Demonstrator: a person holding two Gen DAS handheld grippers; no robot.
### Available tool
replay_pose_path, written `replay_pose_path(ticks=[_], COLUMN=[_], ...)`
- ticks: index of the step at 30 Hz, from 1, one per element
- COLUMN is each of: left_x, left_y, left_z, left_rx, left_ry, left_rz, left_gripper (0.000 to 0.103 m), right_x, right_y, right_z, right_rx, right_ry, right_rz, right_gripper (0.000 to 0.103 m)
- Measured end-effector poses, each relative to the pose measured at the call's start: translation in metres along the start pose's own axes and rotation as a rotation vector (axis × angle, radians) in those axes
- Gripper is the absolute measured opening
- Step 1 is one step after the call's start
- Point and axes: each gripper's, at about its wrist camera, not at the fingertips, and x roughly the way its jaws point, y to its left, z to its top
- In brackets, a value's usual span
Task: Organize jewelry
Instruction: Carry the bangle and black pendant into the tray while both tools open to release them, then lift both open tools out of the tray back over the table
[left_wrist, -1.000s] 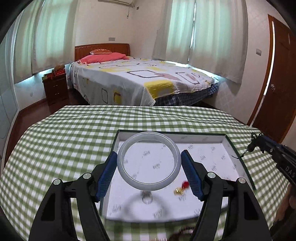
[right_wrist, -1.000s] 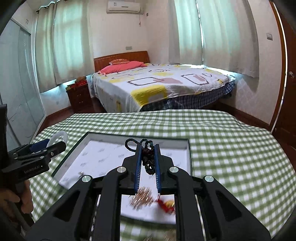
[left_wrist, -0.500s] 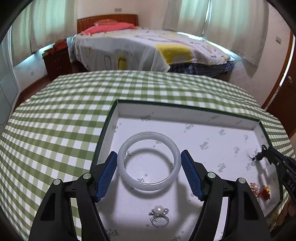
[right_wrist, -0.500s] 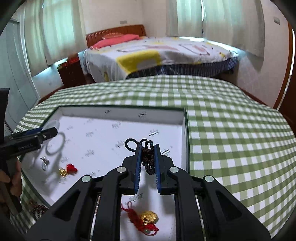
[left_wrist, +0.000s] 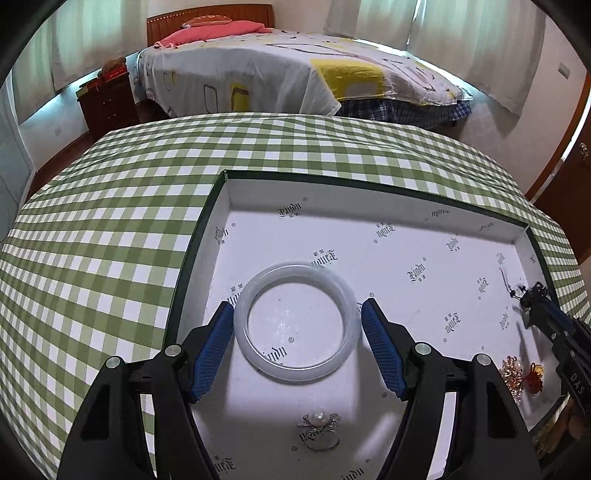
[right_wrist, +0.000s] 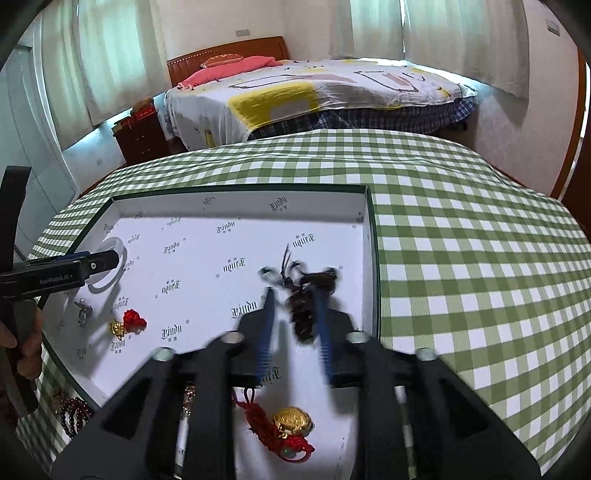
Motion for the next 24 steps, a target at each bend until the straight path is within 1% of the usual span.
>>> replay_pose_path(ticks=[4, 7, 12, 15, 22, 24], left_x=[-0.002, -0.006, -0.020, -0.034, -0.088, -0.100], left_y=[0.004, 0.008, 0.016, 0.016, 0.013, 0.013], left_z=[0.000, -0.002, -0.008, -0.013, -0.030, -0.034], left_rx=[-0.019, -0.031, -0.055, -0.050, 0.005, 0.011], left_ry=[-0.010, -0.025, -0.078, -0.131, -0.313, -0.343], left_rz=[-0.015, -0.025, -0.048, -0.043, -0.003, 0.003], left_gripper=[0.072, 0.072, 0.072, 0.072, 0.072, 0.072], right_x=[-0.004, -0.010, -0.026, -0.035, -0.061, -0.067], right_y=[0.000, -0.001, 0.004, 0.008, 0.019, 0.022], right_z=[-0.001, 0.000, 0.004, 0.007, 0.006, 0.003], right_rx=[0.000, 0.009, 0.009, 0.008, 0.011, 0.014], right_ry=[-0.008, -0.024, -0.060, -0.078, -0.111, -0.114], right_rz=[-0.003, 0.000, 0.000, -0.002, -0.005, -0.006], right_gripper=[0.034, 0.034, 0.034, 0.035, 0.035, 0.035])
